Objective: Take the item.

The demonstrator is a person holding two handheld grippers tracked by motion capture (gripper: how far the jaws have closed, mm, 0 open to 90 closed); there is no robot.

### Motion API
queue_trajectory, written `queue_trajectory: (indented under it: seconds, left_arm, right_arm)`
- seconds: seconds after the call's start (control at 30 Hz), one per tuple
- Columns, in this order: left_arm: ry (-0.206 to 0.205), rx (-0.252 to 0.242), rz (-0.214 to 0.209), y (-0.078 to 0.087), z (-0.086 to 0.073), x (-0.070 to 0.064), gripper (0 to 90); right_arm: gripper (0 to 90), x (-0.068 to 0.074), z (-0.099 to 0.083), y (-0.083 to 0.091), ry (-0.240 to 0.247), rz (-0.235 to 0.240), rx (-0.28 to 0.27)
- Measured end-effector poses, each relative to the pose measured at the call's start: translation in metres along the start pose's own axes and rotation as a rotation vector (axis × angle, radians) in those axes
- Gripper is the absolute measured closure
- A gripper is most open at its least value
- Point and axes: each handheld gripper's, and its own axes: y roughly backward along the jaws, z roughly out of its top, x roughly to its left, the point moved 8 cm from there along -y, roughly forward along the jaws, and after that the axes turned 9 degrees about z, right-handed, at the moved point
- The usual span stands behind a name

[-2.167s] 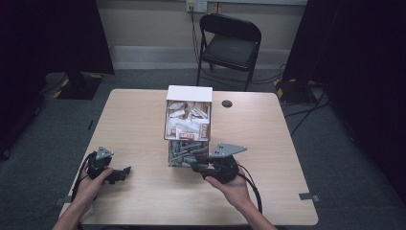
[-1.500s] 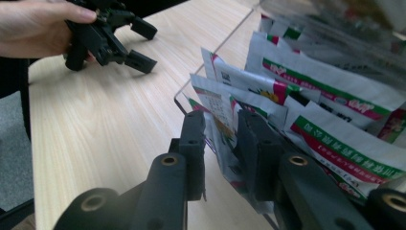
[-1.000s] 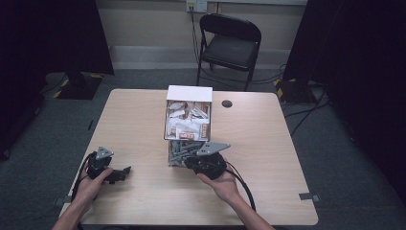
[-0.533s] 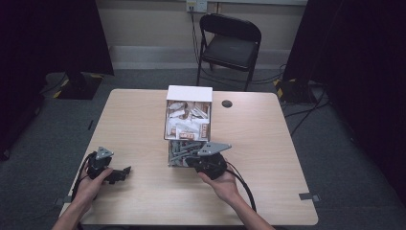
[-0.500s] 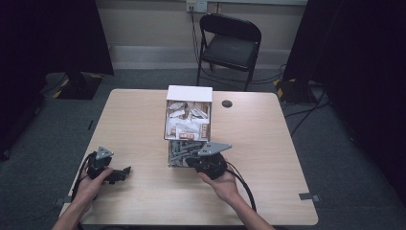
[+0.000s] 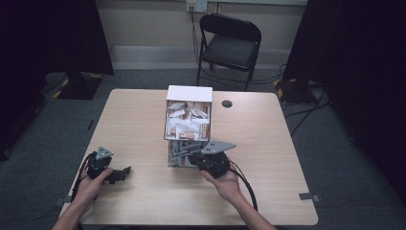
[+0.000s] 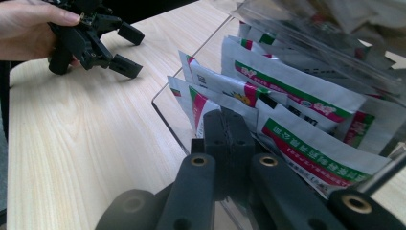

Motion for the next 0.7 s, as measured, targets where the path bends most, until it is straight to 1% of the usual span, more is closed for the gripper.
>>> queue_trajectory:
  seconds: [0.2, 0.7]
  left_arm:
    - [0.000, 0.001, -0.001, 0.000, 0.000, 0.000, 0.0]
    - [0.000, 0.000, 0.000, 0.000, 0.000, 0.000, 0.0]
  right_arm:
    - [89.9, 0.003, 0.002, 0.002, 0.000, 0.009, -0.009]
    - [89.9, 0.006, 0.014, 0.014, -0.003, 0.021, -0.058]
